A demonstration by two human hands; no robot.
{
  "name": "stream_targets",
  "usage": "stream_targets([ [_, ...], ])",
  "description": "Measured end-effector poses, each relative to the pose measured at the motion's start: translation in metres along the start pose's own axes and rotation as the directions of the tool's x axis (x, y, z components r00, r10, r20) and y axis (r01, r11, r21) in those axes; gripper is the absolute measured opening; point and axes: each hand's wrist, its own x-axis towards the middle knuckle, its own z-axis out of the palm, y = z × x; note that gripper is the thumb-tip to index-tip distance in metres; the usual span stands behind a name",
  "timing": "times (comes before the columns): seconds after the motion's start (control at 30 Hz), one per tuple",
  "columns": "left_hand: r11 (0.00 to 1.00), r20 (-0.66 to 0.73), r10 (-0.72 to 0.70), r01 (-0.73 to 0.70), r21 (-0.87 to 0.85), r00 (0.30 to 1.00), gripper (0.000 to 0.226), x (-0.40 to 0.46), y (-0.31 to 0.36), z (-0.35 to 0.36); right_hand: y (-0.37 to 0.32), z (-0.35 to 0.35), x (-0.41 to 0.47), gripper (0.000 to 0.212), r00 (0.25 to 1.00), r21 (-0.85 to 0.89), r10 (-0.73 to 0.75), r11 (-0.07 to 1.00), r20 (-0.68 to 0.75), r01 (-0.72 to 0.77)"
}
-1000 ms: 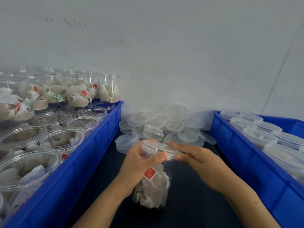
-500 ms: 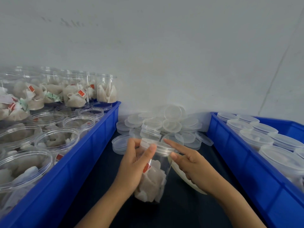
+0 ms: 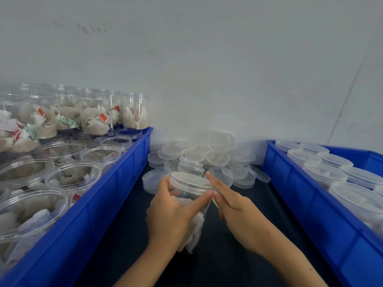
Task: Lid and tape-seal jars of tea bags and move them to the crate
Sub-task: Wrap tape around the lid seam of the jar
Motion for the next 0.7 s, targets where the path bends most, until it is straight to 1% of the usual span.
stream_targets([
  [0.1,0.992,-0.002,-0.021,0.020,-0.128,1.000,0.068,0.007,-0.004,-0.004,-0.001,-0.007,0.001,0.048,0.995,0.128,0.041,0.990,0.091,-0.053],
  [0.17,0.981,0.025,-0.027,0.032,-0.193,0.999,0.070,0.011,-0.007,-0.007,-0.004,-0.009,0.001,0.050,0.979,0.274,0.052,0.956,0.199,-0.106],
  [0.27,0.977,0.057,-0.005,0.017,-0.211,0.998,0.079,0.012,-0.009,-0.009,-0.008,-0.007,-0.002,0.047,0.950,0.423,-0.015,0.897,0.311,-0.125],
  [0.33,0.979,0.046,0.009,0.000,-0.205,0.999,0.080,0.011,-0.010,-0.009,-0.007,-0.006,-0.002,0.047,0.936,0.480,-0.055,0.868,0.348,-0.127],
  [0.37,0.980,0.031,0.010,-0.004,-0.201,0.999,0.079,0.012,-0.011,-0.009,-0.005,-0.007,-0.002,0.052,0.937,0.489,-0.046,0.861,0.347,-0.140],
  [0.43,0.981,0.009,0.012,-0.010,-0.191,1.000,0.078,0.014,-0.012,-0.011,0.001,-0.009,0.000,0.060,0.953,0.451,0.007,0.880,0.302,-0.149],
  [0.47,0.983,0.009,0.016,-0.014,-0.182,1.000,0.078,0.015,-0.012,-0.013,0.003,-0.010,0.001,0.061,0.964,0.411,0.013,0.903,0.266,-0.126],
  [0.6,0.979,0.072,0.027,-0.012,-0.203,0.997,0.070,0.014,-0.011,-0.015,0.011,-0.014,0.004,0.055,0.991,0.229,-0.045,0.973,0.125,0.016],
  [0.7,0.956,0.114,0.036,0.000,-0.294,0.993,0.070,0.012,-0.006,-0.014,0.013,-0.018,0.004,0.048,0.996,0.106,-0.057,0.993,0.064,0.050],
])
